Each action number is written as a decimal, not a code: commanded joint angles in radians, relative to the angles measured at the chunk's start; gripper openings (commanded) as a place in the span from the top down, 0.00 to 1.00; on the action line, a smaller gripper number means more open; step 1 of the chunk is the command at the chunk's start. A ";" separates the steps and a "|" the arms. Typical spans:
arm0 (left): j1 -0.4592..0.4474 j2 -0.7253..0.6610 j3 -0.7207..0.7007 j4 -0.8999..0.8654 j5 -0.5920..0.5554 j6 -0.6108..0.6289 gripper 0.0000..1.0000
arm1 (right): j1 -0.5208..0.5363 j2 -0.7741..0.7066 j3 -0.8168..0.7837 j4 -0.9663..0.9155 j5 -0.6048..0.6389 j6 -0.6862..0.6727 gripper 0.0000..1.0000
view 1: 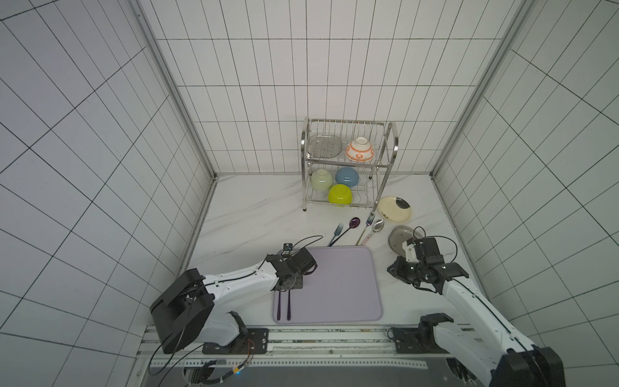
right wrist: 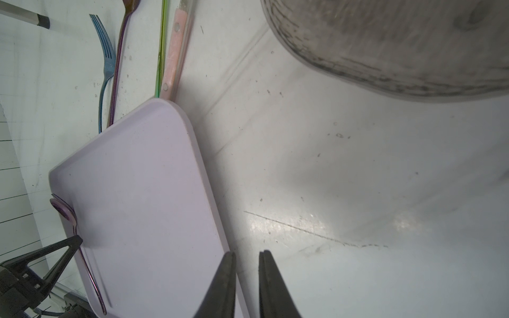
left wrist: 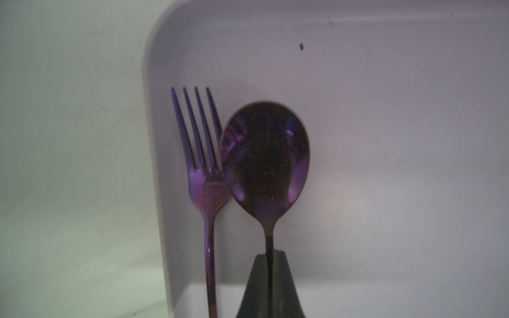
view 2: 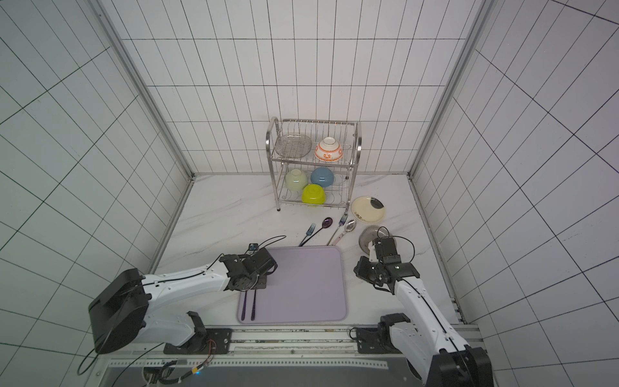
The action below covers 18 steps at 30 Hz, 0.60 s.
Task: Set the spoon and fork side by side
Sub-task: Place the spoon on the tray.
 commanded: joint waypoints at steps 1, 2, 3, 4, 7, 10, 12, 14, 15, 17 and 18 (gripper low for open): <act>-0.004 -0.006 -0.006 0.035 -0.003 0.002 1.00 | -0.010 0.001 -0.005 0.002 -0.001 -0.001 0.81; -0.005 -0.002 -0.006 0.038 0.003 0.002 1.00 | -0.010 0.004 -0.007 0.006 -0.001 -0.001 0.81; -0.006 0.001 -0.005 0.043 0.008 0.002 1.00 | -0.010 0.006 -0.007 0.007 -0.002 -0.001 0.81; -0.006 0.005 -0.006 0.045 0.012 0.001 1.00 | -0.010 0.009 -0.006 0.008 -0.002 -0.001 0.81; -0.011 0.017 -0.007 0.051 0.023 -0.006 1.00 | -0.010 0.019 -0.003 0.010 -0.004 -0.004 0.81; -0.015 0.023 -0.012 0.055 0.029 -0.012 1.00 | -0.010 0.022 -0.003 0.011 -0.004 -0.006 0.81; -0.016 0.023 -0.014 0.055 0.030 -0.011 1.00 | -0.010 0.022 -0.002 0.011 -0.004 -0.006 0.81; -0.016 0.022 -0.016 0.055 0.032 -0.008 1.00 | -0.011 0.021 -0.004 0.011 -0.003 -0.004 0.81; -0.016 0.020 -0.019 0.055 0.035 -0.005 1.00 | -0.010 0.020 -0.004 0.011 -0.002 -0.004 0.81; -0.016 0.022 -0.021 0.055 0.036 -0.003 1.00 | -0.010 0.021 -0.004 0.011 -0.002 -0.004 0.81; -0.016 0.022 -0.024 0.055 0.038 -0.002 0.99 | -0.010 0.020 -0.004 0.011 -0.002 -0.004 0.81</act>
